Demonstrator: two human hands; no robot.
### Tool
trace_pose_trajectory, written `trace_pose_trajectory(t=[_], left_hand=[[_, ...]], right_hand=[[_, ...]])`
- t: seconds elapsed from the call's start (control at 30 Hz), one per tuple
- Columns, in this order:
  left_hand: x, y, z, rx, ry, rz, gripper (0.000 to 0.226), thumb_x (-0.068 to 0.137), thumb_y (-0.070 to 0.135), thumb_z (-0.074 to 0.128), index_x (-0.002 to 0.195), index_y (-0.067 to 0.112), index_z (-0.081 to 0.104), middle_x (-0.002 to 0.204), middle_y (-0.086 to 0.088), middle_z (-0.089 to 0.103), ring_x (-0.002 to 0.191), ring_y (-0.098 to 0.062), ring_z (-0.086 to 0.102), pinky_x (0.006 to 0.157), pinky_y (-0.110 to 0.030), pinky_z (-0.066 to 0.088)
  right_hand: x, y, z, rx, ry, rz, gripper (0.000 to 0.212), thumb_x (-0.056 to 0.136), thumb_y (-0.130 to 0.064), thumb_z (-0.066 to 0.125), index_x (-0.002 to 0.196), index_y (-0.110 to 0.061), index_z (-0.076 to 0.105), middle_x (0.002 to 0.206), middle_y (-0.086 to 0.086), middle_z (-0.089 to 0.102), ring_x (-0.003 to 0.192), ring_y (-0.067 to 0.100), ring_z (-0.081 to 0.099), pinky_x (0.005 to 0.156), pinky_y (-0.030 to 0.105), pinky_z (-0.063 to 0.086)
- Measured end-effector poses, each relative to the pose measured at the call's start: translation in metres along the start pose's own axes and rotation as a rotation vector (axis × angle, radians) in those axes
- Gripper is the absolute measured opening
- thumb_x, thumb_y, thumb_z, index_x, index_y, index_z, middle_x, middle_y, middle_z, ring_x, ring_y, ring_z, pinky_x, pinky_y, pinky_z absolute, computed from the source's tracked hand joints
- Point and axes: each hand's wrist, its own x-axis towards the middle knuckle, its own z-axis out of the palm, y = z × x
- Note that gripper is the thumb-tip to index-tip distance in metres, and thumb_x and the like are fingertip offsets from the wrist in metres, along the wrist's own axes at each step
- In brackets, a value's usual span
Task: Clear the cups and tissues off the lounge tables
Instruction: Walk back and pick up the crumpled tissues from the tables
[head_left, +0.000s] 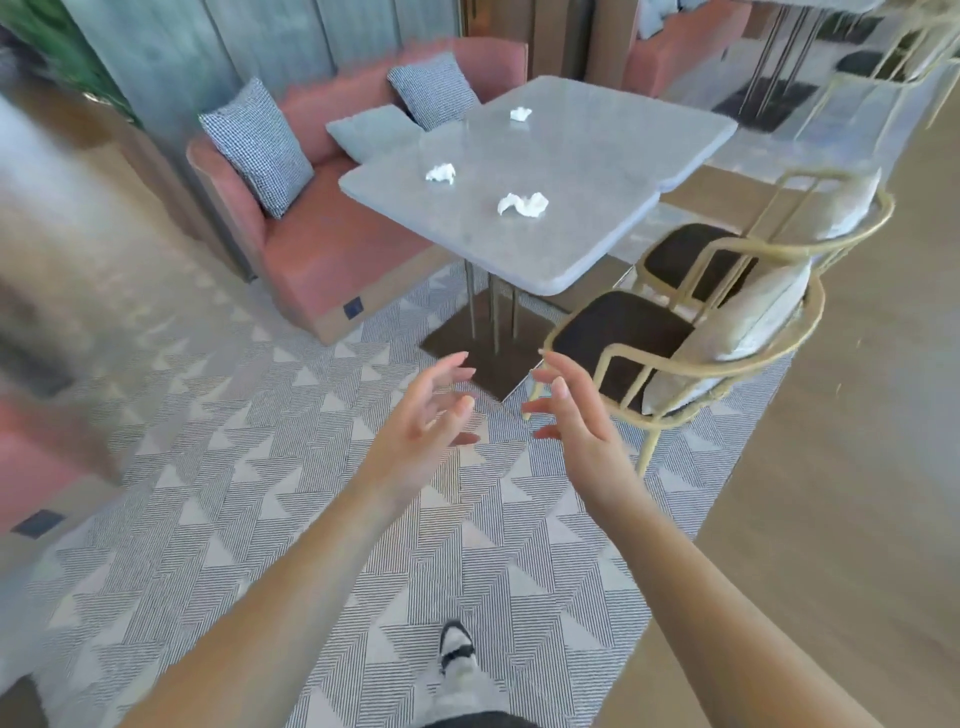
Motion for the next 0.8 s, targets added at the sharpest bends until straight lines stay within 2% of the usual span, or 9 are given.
trace_pose_trajectory(t=[0.1, 0.17, 0.23, 0.3, 0.37, 0.47, 0.6, 0.73, 0.8], left_hand=[[0.047, -0.007, -0.019, -0.008, 0.005, 0.005, 0.056, 0.091, 0.063, 0.056, 0.144, 0.049, 0.047, 0.144, 0.021, 0.054, 0.118, 0.005, 0.063, 0.097, -0.034, 0.058], [0.08, -0.012, -0.035, 0.032, 0.025, 0.025, 0.056, 0.093, 0.065, 0.054, 0.146, 0.047, 0.045, 0.145, 0.021, 0.053, 0.119, 0.011, 0.059, 0.091, -0.019, 0.052], [0.116, -0.019, -0.054, 0.023, 0.034, 0.015, 0.051, 0.099, 0.059, 0.054, 0.148, 0.046, 0.044, 0.145, 0.023, 0.052, 0.12, 0.011, 0.058, 0.085, -0.013, 0.049], [0.141, -0.024, -0.069, -0.035, 0.038, 0.005, 0.046, 0.104, 0.043, 0.055, 0.148, 0.04, 0.046, 0.146, 0.02, 0.052, 0.114, 0.006, 0.063, 0.08, -0.013, 0.054], [0.172, -0.025, -0.086, -0.047, 0.028, 0.019, 0.048, 0.102, 0.036, 0.062, 0.147, 0.035, 0.048, 0.145, 0.019, 0.052, 0.118, 0.004, 0.062, 0.085, -0.019, 0.057], [0.216, -0.02, -0.102, -0.064, -0.001, 0.052, 0.064, 0.089, 0.05, 0.068, 0.148, 0.033, 0.049, 0.142, 0.017, 0.054, 0.125, 0.002, 0.058, 0.089, -0.031, 0.06], [0.269, -0.019, -0.117, -0.128, -0.002, 0.086, 0.072, 0.084, 0.056, 0.066, 0.149, 0.03, 0.048, 0.144, 0.009, 0.054, 0.128, -0.003, 0.058, 0.083, -0.028, 0.06], [0.33, -0.031, -0.127, -0.195, 0.029, 0.043, 0.058, 0.096, 0.034, 0.066, 0.15, 0.023, 0.048, 0.144, 0.0, 0.054, 0.125, -0.007, 0.06, 0.081, -0.028, 0.06], [0.363, -0.037, -0.129, -0.195, 0.042, 0.036, 0.058, 0.095, 0.036, 0.067, 0.149, 0.024, 0.049, 0.143, 0.004, 0.055, 0.125, -0.008, 0.06, 0.081, -0.027, 0.06]], right_hand=[[0.05, 0.007, 0.007, -0.003, 0.003, 0.001, 0.034, 0.097, -0.063, 0.036, 0.128, -0.061, 0.047, 0.123, -0.029, 0.058, 0.109, 0.007, 0.065, 0.085, 0.03, 0.055], [0.086, 0.008, 0.014, -0.022, 0.017, -0.005, 0.033, 0.096, -0.063, 0.035, 0.126, -0.063, 0.047, 0.122, -0.029, 0.058, 0.108, 0.006, 0.066, 0.081, 0.027, 0.056], [0.128, 0.007, 0.026, -0.025, 0.04, 0.007, 0.033, 0.097, -0.062, 0.034, 0.127, -0.061, 0.047, 0.122, -0.027, 0.058, 0.106, 0.004, 0.066, 0.079, 0.023, 0.056], [0.157, 0.002, 0.036, -0.023, 0.043, 0.01, 0.029, 0.102, -0.057, 0.034, 0.128, -0.059, 0.046, 0.122, -0.03, 0.057, 0.106, 0.002, 0.066, 0.077, 0.019, 0.055], [0.193, -0.004, 0.051, -0.041, 0.045, -0.002, 0.027, 0.103, -0.054, 0.034, 0.128, -0.059, 0.045, 0.12, -0.032, 0.057, 0.107, 0.003, 0.066, 0.078, 0.018, 0.055], [0.239, -0.012, 0.067, -0.007, 0.054, -0.008, 0.035, 0.103, -0.05, 0.036, 0.136, -0.048, 0.047, 0.129, -0.018, 0.058, 0.106, 0.006, 0.067, 0.079, 0.022, 0.056], [0.292, -0.008, 0.074, 0.003, 0.044, 0.016, 0.039, 0.108, -0.039, 0.037, 0.145, -0.032, 0.045, 0.133, -0.008, 0.057, 0.104, 0.006, 0.067, 0.077, 0.023, 0.055], [0.347, 0.007, 0.079, 0.027, 0.003, 0.056, 0.034, 0.109, -0.032, 0.037, 0.141, -0.031, 0.048, 0.129, -0.006, 0.058, 0.101, 0.007, 0.068, 0.077, 0.023, 0.055], [0.38, 0.017, 0.081, 0.046, 0.001, 0.063, 0.032, 0.109, -0.031, 0.037, 0.137, -0.034, 0.049, 0.129, -0.004, 0.058, 0.1, 0.007, 0.068, 0.077, 0.024, 0.055]])
